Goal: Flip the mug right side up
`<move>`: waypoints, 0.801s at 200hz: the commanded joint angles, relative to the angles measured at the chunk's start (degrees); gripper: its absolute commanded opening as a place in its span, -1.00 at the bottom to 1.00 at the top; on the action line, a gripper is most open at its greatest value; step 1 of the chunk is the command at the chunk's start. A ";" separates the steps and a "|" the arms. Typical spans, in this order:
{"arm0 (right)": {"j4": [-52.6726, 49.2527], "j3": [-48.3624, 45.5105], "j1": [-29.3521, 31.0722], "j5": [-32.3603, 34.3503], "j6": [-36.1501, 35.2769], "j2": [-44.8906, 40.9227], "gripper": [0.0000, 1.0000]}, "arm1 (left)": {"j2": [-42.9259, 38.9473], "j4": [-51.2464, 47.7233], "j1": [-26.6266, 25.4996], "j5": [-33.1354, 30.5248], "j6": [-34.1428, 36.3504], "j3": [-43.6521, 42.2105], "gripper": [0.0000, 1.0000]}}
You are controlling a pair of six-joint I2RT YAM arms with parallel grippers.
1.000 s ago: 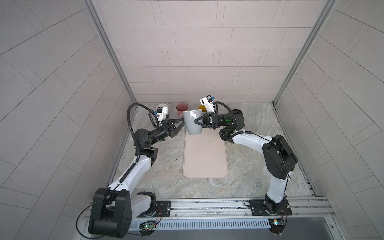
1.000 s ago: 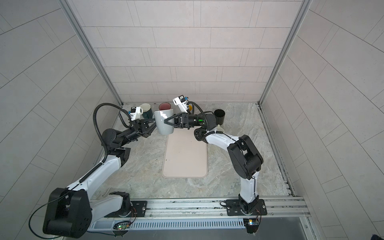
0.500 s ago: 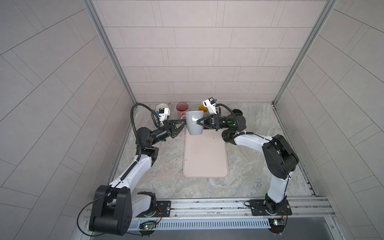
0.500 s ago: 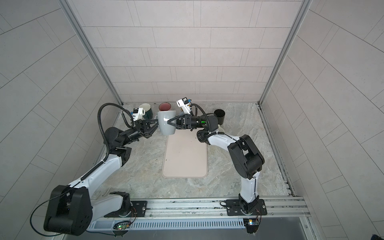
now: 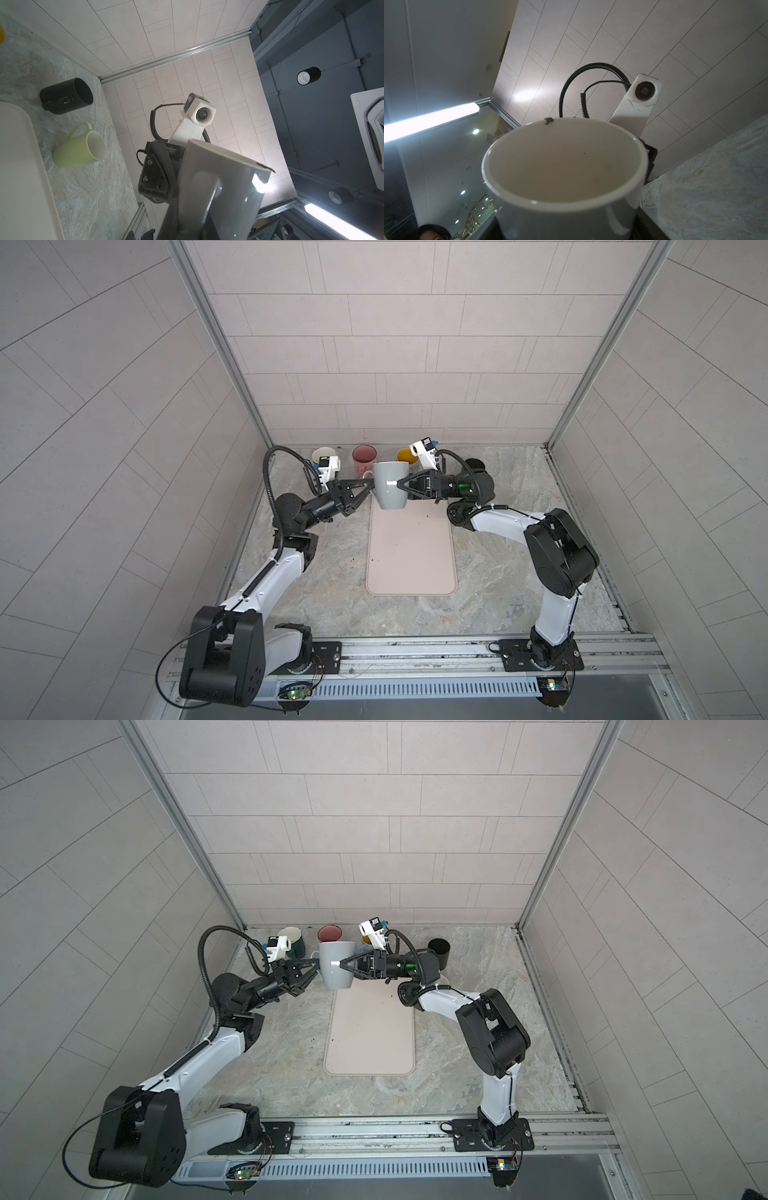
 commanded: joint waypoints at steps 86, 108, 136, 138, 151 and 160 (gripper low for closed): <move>-5.87 -5.98 -5.33 -0.44 0.46 1.57 0.20 | -2.33 16.57 0.53 -2.06 -1.49 2.00 -1.00; -5.85 -6.68 -5.52 -0.26 0.20 1.15 0.19 | -2.09 16.09 0.53 -2.35 -1.15 1.87 -1.00; -5.85 -7.40 -5.66 -0.18 0.02 0.72 0.17 | -2.39 14.52 0.56 -2.67 0.18 1.52 -1.00; -5.85 -7.43 -5.67 -0.13 0.02 0.63 0.17 | -2.41 14.24 0.59 -2.68 0.31 1.46 -1.00; -5.86 -7.59 -5.70 -0.18 -0.01 0.51 0.16 | -2.75 12.90 0.63 -2.78 1.27 1.26 -1.00; -5.89 -7.76 -5.70 -0.09 -0.07 0.43 0.16 | -3.02 11.88 0.65 -2.93 1.98 1.09 -1.00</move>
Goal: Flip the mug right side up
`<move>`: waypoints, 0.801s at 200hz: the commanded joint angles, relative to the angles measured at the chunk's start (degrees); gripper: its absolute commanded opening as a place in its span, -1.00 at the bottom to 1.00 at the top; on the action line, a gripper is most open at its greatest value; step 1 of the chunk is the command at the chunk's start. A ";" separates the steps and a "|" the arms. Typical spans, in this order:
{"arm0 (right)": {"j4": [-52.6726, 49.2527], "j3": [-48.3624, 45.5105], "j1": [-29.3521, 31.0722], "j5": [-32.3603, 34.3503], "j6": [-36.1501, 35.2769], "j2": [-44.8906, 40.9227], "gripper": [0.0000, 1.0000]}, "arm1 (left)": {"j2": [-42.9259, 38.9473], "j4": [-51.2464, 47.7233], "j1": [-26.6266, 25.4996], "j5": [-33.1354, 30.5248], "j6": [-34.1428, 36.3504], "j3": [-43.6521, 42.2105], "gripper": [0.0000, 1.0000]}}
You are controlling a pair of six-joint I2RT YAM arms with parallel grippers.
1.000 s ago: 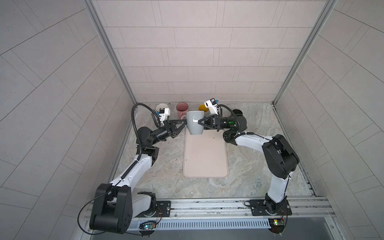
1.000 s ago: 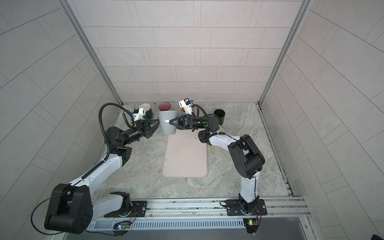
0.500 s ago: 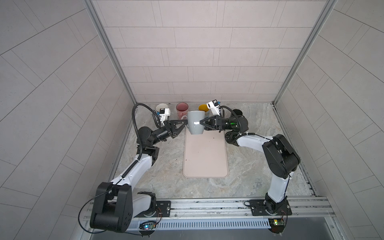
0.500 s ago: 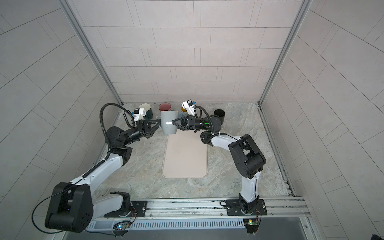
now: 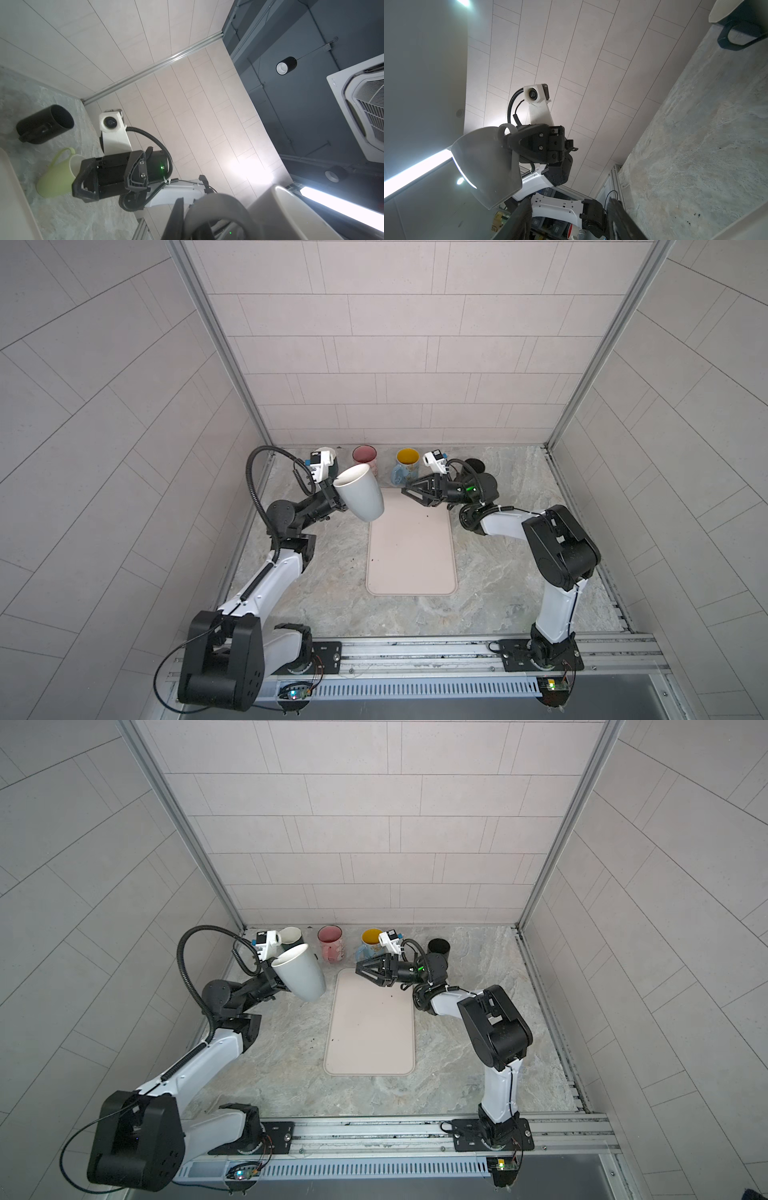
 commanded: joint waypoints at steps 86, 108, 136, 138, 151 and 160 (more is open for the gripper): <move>1.49 -1.39 -0.37 -0.18 -0.38 -3.04 0.11 | -13.54 -40.67 1.09 -12.04 31.22 0.71 -1.00; 1.44 -2.32 -0.70 -0.26 -0.82 -4.40 0.10 | -18.39 -51.94 1.19 -23.11 38.87 -1.10 -1.00; 1.49 -3.40 -1.27 -0.22 -1.50 -5.76 0.09 | -20.79 -50.83 1.32 -34.02 38.85 -6.71 -1.00; 1.42 -3.51 -1.32 -0.19 -1.58 -5.85 0.09 | -20.86 -50.74 1.31 -34.82 38.85 -7.11 -1.00; 1.46 -4.02 -1.62 -0.01 -1.89 -6.67 0.08 | -21.68 -49.31 1.26 -40.24 38.72 -10.08 -1.00; 1.48 -4.32 -1.74 0.00 -1.98 -7.22 0.07 | -22.28 -48.46 1.36 -44.02 38.76 -11.80 -1.00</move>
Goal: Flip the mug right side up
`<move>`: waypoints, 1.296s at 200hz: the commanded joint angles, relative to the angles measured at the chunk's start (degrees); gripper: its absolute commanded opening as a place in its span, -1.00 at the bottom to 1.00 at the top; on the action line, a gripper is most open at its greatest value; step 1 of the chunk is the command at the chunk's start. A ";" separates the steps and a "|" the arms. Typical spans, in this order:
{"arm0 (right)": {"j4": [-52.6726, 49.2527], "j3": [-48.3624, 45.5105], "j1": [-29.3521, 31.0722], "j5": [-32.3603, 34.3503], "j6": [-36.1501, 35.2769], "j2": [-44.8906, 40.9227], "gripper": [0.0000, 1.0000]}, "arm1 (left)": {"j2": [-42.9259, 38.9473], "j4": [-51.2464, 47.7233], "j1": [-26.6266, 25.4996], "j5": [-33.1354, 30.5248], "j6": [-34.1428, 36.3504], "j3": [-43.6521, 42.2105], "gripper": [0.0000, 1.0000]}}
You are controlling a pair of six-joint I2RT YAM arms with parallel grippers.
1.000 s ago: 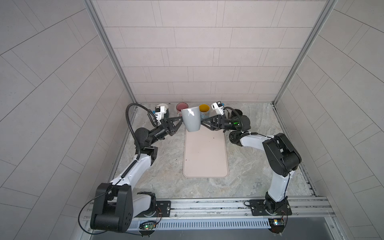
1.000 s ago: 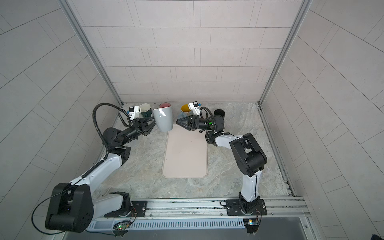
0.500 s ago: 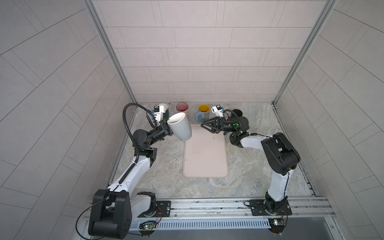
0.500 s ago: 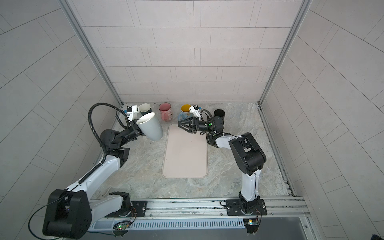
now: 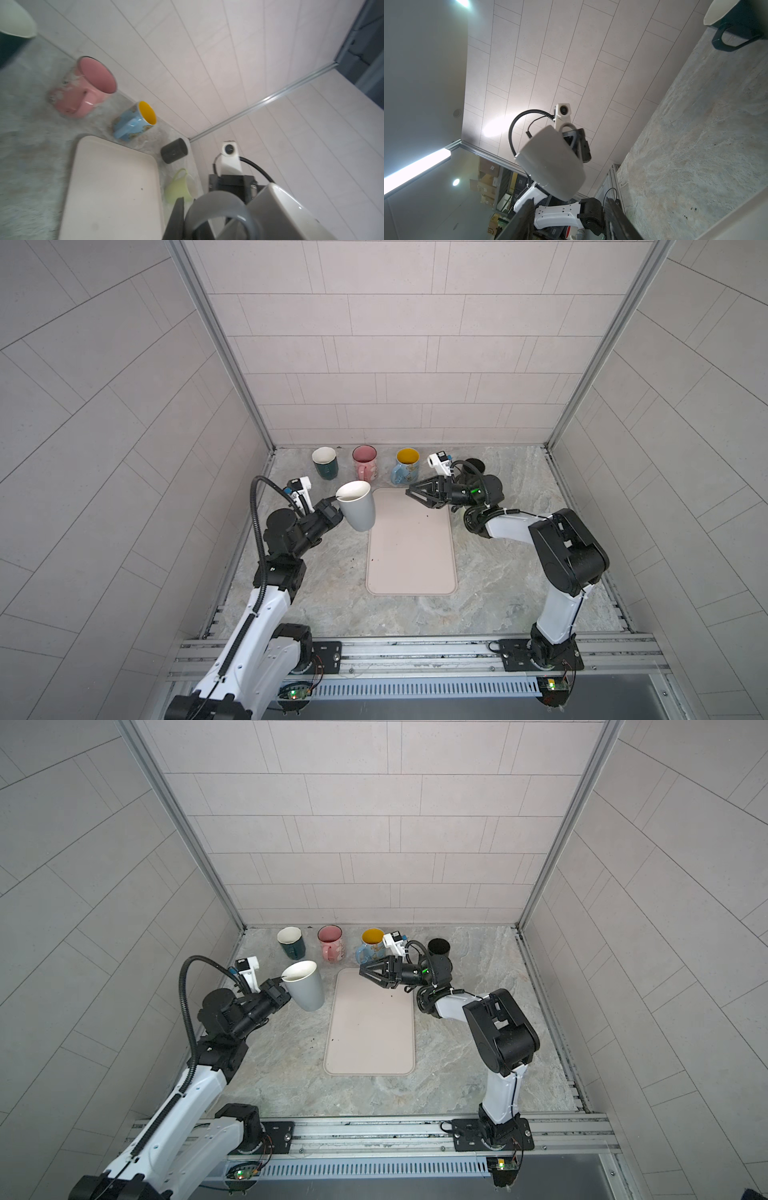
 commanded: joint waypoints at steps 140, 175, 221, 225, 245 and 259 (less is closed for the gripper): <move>2.26 -1.98 -2.22 0.73 -1.85 -7.78 0.02 | 15.69 33.12 -2.70 -45.58 18.77 -15.38 -1.00; 2.24 -1.94 -2.62 0.73 -1.90 -7.94 0.01 | 24.63 41.80 -2.81 -46.35 19.39 -14.59 -1.00; 2.27 -1.28 -3.12 0.64 -1.83 -7.52 0.00 | 37.96 57.76 -2.81 -48.19 20.06 -14.63 -1.00; 2.25 -1.16 -3.18 0.70 -1.76 -7.50 0.00 | 38.93 58.10 -2.83 -48.66 19.61 -14.38 -1.00; 2.27 -0.76 -3.41 0.64 -1.58 -7.36 -0.01 | 41.48 58.09 -2.85 -48.12 18.77 -13.58 -1.00; 2.28 -0.49 -3.54 0.64 -1.49 -7.39 -0.01 | 42.00 58.08 -2.81 -47.58 18.94 -13.40 -1.00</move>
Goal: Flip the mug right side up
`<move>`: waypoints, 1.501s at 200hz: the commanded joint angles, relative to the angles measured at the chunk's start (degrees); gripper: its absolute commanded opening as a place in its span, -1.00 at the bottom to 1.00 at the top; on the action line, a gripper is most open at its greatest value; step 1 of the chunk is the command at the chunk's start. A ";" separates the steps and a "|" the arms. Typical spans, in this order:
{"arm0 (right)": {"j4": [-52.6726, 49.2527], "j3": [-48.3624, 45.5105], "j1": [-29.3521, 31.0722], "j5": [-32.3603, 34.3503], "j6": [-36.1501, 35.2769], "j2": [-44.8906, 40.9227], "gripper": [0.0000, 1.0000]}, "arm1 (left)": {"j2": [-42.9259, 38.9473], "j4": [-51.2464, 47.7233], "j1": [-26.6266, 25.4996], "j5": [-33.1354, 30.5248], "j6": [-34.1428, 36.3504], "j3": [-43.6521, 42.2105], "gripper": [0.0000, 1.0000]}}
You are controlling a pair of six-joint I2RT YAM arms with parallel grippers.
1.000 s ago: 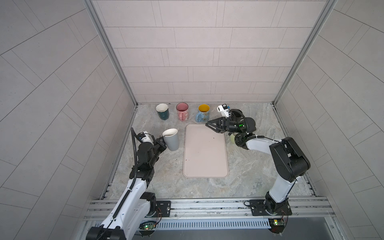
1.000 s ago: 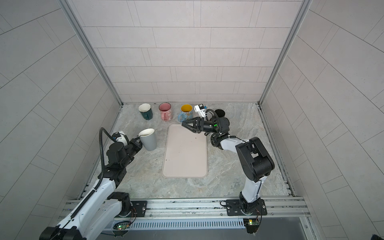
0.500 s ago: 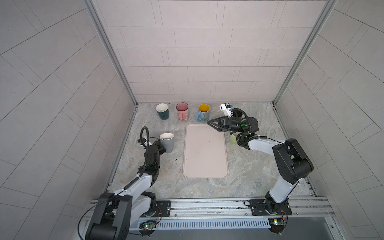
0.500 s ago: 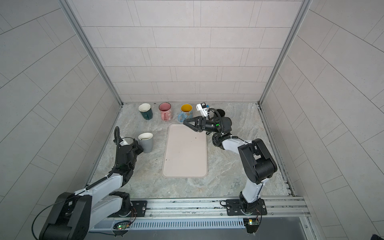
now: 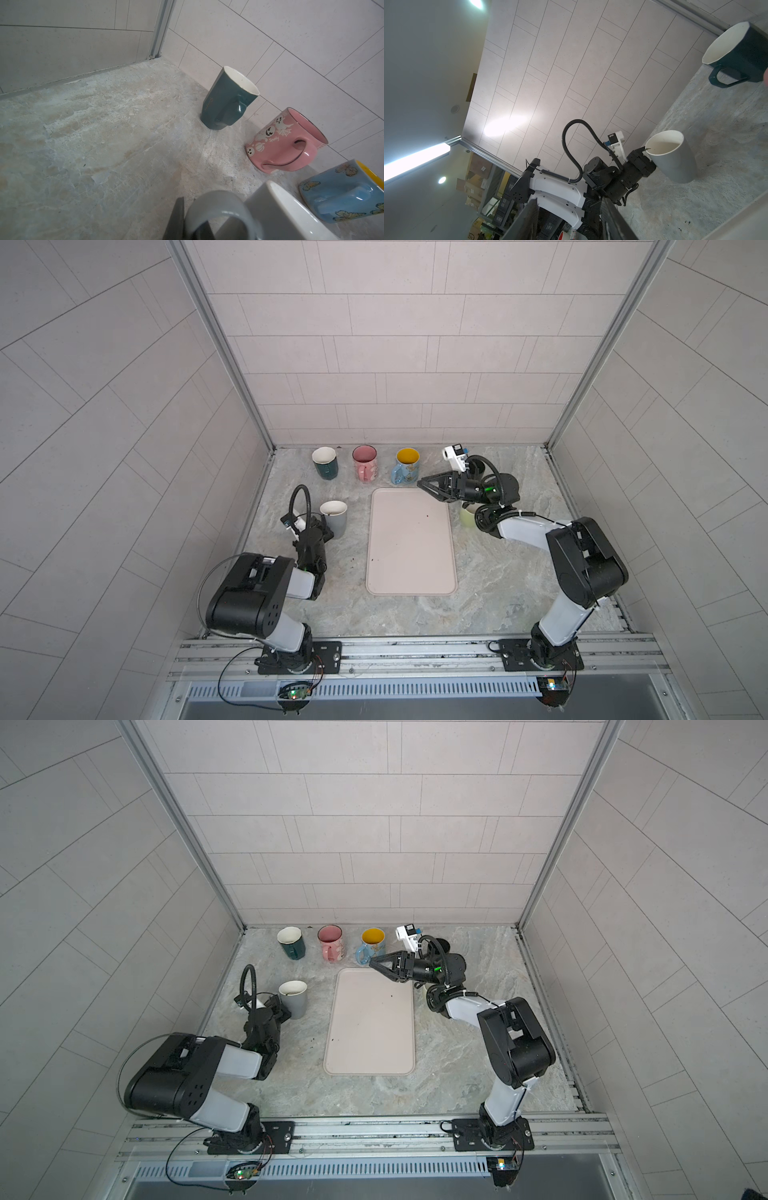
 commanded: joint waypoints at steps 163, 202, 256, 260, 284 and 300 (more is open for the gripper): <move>2.30 1.69 -0.37 0.40 0.80 -1.67 -0.02 | 6.95 10.09 -0.23 -4.18 -2.97 1.26 -1.00; 2.32 1.48 -0.46 0.31 0.80 -1.89 -0.02 | 8.52 10.10 -0.32 -3.03 -4.17 1.24 -1.00; 2.32 1.32 -0.42 0.49 0.79 -2.10 -0.02 | 8.17 10.06 -0.21 -2.35 -3.95 0.54 -0.84; 2.32 1.35 -0.42 0.54 0.81 -2.07 -0.02 | 8.11 10.09 -0.22 -2.25 -3.95 0.45 -0.84; 2.27 1.22 -0.42 0.55 0.70 -2.17 -0.02 | 8.24 10.03 -0.21 -1.89 -3.99 0.10 -0.75; 2.32 1.15 -0.46 0.58 0.70 -2.31 -0.02 | 8.39 10.09 -0.19 -1.63 -4.03 -0.23 -0.69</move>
